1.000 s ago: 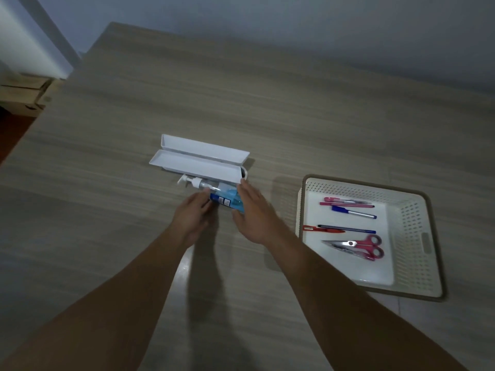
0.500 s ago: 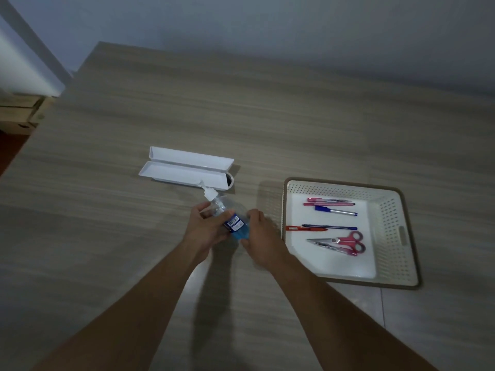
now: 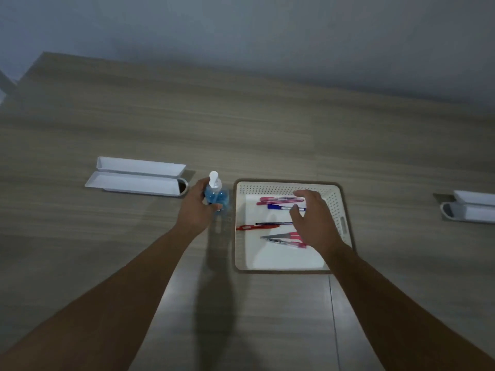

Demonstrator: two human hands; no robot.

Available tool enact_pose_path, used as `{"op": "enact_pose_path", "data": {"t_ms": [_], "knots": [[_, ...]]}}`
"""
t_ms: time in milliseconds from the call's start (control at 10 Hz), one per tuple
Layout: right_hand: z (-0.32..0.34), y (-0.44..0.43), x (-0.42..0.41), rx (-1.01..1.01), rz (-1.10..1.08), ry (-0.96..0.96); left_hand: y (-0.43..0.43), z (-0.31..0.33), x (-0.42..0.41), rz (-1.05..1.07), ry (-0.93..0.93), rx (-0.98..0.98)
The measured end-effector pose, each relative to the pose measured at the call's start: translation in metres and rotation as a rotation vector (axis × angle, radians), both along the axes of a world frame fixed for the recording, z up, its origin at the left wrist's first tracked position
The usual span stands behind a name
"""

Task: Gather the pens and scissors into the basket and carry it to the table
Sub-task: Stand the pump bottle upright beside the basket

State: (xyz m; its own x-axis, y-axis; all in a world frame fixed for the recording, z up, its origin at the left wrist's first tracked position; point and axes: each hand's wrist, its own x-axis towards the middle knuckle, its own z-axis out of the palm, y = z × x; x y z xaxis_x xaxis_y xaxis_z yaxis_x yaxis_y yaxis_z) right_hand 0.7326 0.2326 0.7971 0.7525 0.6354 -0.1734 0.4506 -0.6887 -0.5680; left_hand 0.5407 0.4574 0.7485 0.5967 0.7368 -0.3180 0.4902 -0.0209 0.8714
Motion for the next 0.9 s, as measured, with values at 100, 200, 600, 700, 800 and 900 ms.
{"op": "enact_pose_path", "data": {"t_ms": [100,200,600,700,800,900], "knots": [[0.0,-0.045,0.032,-0.037,-0.136,-0.012,0.002,0.005,0.009,-0.063,0.047,0.049],[-0.006,-0.08,0.051,-0.089,-0.268,-0.005,-0.003,0.005,0.01,-0.013,0.09,-0.058],[-0.013,-0.124,0.035,-0.18,-0.518,0.413,-0.061,0.027,0.017,0.163,0.243,-0.487],[-0.012,-0.13,0.034,-0.093,-0.525,0.443,-0.064,0.027,0.016,0.167,0.172,-0.486],[-0.023,-0.14,0.038,0.005,-0.529,0.362,-0.068,0.025,0.011,0.172,0.069,-0.508],[-0.049,-0.16,0.03,0.093,-0.607,0.334,-0.084,0.019,-0.007,0.185,0.069,-0.49]]}}
